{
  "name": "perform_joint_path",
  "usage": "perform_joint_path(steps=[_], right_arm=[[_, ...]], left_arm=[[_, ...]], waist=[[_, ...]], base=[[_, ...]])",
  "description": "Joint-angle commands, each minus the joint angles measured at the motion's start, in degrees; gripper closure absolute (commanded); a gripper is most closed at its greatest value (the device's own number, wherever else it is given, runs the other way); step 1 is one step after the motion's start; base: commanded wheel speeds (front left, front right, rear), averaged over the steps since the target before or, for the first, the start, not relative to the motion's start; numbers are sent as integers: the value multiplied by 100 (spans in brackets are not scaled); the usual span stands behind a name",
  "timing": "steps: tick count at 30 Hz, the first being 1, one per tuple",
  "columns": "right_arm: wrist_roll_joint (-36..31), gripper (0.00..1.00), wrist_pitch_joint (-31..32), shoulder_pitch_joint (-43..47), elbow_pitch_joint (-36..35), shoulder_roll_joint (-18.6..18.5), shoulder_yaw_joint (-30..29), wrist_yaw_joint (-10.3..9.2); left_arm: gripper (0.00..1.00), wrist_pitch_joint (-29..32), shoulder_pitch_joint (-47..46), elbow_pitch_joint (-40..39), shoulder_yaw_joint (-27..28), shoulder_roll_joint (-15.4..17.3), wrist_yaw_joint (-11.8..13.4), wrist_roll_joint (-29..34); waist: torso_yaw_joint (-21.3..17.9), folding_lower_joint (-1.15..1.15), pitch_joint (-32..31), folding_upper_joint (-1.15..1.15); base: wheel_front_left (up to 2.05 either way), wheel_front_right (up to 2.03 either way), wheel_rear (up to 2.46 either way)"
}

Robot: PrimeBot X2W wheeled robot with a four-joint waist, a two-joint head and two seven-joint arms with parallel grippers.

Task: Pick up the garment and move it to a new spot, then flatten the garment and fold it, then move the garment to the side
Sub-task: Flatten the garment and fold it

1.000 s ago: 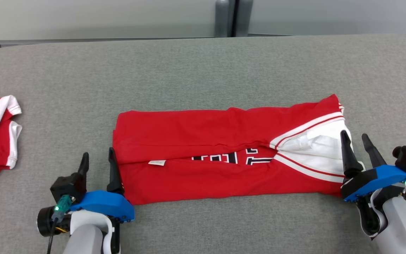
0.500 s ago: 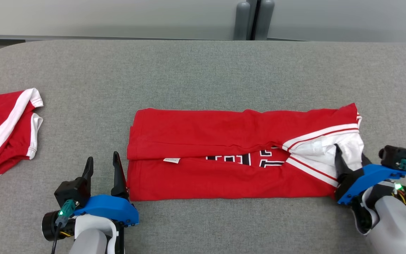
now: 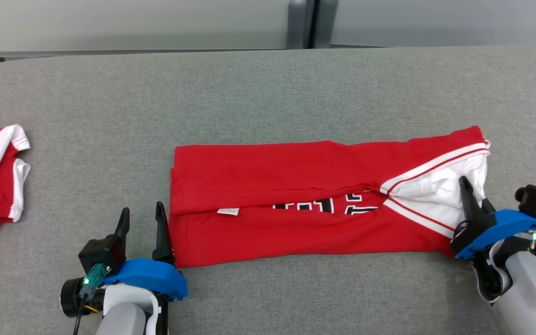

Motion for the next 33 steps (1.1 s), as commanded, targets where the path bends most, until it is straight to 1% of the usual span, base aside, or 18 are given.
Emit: perform_joint_path(steps=[1,5,8,13,16,23,29,32,33], right_arm=[[3,100,-43,35,-86,-91,-66,-3],[-92,100,-44,106,-385,-98,-256,-3],[-174,100,-45,161,-643,-17,-346,-3],[-190,100,-45,273,-1104,164,-154,-1],[-65,100,-45,343,-1372,296,158,-1],[296,100,-45,350,-1841,408,1143,-1],[580,100,1,245,-1890,532,1886,-1],[745,100,1,207,-1835,641,2149,-1],[745,100,1,207,-1835,641,2149,-1]], left_arm=[[0,-14,-95,3,2,-1,-19,30],[0,-14,-163,34,-56,2,-18,10],[0,-14,-207,57,-84,1,-35,11],[0,-14,-216,101,-100,0,-49,38],[0,-14,-220,121,-88,1,-54,56],[0,-14,-175,182,-132,0,-60,-5],[0,-14,-130,247,-231,-2,-45,-19],[0,-14,-58,241,-282,-6,-46,-76],[0,-14,-58,241,-282,-6,-46,-76]], waist=[[-51,0,14,-1],[-150,0,58,-1],[-196,0,68,-1],[-191,0,48,-1],[-131,0,38,-1],[125,0,61,-1],[363,0,-48,-1],[454,0,-100,-1],[454,0,-100,-1]], base=[[0,0,0],[0,0,0],[0,0,0],[0,0,0],[0,0,0],[0,0,0],[0,0,0],[0,0,0],[0,0,0]])
